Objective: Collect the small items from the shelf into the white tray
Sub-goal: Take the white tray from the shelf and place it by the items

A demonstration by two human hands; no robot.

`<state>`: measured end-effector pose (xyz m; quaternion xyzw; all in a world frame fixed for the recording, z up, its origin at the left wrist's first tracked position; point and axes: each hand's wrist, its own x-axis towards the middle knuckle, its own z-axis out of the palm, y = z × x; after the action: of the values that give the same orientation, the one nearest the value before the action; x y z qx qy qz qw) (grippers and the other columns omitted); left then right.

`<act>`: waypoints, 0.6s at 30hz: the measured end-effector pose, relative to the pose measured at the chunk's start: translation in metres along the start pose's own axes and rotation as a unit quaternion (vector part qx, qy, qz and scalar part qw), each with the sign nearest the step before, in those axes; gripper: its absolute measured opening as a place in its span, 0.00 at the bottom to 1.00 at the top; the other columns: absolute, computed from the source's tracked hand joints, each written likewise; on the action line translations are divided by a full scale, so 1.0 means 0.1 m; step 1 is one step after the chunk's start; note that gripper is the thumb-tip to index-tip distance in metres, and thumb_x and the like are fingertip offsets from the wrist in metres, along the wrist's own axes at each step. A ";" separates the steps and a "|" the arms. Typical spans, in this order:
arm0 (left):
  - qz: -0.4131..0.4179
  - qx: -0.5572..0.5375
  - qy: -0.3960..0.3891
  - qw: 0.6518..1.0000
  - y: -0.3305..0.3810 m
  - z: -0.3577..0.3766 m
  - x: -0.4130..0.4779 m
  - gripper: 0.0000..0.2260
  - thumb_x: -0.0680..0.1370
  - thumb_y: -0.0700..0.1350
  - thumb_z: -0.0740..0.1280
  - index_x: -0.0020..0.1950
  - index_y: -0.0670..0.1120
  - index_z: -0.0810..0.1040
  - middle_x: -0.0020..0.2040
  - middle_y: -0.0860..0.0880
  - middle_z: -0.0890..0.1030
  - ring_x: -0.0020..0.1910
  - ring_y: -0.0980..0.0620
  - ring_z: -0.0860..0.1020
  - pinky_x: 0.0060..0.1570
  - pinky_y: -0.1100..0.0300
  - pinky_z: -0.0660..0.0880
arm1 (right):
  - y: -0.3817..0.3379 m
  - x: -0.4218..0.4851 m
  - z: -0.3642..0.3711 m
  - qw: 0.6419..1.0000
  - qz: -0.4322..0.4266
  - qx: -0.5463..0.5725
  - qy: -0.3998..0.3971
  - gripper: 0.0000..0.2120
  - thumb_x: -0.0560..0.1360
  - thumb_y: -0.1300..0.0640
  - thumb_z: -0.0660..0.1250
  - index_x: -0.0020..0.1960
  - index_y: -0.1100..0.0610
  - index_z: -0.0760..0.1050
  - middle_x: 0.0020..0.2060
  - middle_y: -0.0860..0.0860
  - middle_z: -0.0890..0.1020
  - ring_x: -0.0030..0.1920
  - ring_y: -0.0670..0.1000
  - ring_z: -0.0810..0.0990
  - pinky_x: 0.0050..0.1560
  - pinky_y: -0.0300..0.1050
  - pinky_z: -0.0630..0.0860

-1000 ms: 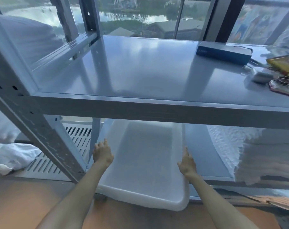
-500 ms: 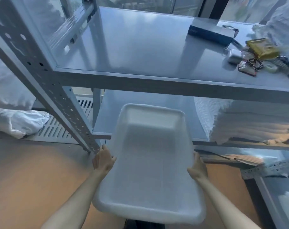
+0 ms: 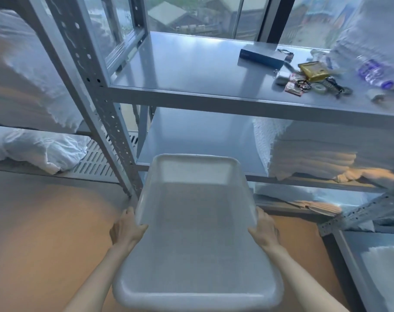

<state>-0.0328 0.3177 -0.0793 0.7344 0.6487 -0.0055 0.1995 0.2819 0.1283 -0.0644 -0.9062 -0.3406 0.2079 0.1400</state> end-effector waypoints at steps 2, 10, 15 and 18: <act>0.010 -0.007 0.023 1.000 -0.07 -0.08 -0.30 0.18 0.69 0.53 0.70 0.51 0.44 0.70 0.52 0.43 0.76 0.49 0.39 0.77 0.41 0.53 0.69 | 0.04 -0.23 -0.14 1.000 -0.016 0.006 0.013 0.27 0.68 0.62 0.67 0.66 0.59 0.68 0.56 0.59 0.78 0.57 0.60 0.76 0.53 0.47 0.72; 0.038 -0.054 0.130 0.989 -0.03 -0.69 -1.05 0.16 0.68 0.52 0.70 0.43 0.45 0.67 0.47 0.44 0.76 0.43 0.40 0.76 0.38 0.55 0.69 | -0.02 -0.79 -0.77 0.992 -0.087 0.010 0.086 0.24 0.67 0.63 0.68 0.63 0.60 0.71 0.52 0.60 0.81 0.54 0.61 0.78 0.51 0.48 0.73; 0.031 -0.081 0.184 0.979 0.05 -1.15 -1.24 0.14 0.67 0.49 0.71 0.43 0.45 0.69 0.47 0.44 0.77 0.45 0.39 0.77 0.40 0.53 0.70 | -0.23 -0.90 -1.10 0.986 -0.118 0.016 0.117 0.16 0.66 0.62 0.68 0.52 0.61 0.72 0.45 0.60 0.81 0.50 0.62 0.79 0.44 0.48 0.71; 0.032 -0.091 0.210 0.973 0.09 -1.40 -1.26 0.14 0.67 0.48 0.71 0.44 0.44 0.71 0.46 0.43 0.78 0.46 0.39 0.77 0.42 0.51 0.73 | -0.37 -0.91 -1.29 0.981 -0.130 0.030 0.140 0.22 0.66 0.62 0.69 0.60 0.60 0.73 0.48 0.59 0.82 0.52 0.60 0.79 0.47 0.48 0.73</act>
<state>-0.0791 0.2393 0.0856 0.7183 0.6501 0.2142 0.1246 0.2600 0.0800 0.0885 -0.8697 -0.4261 0.0687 0.2393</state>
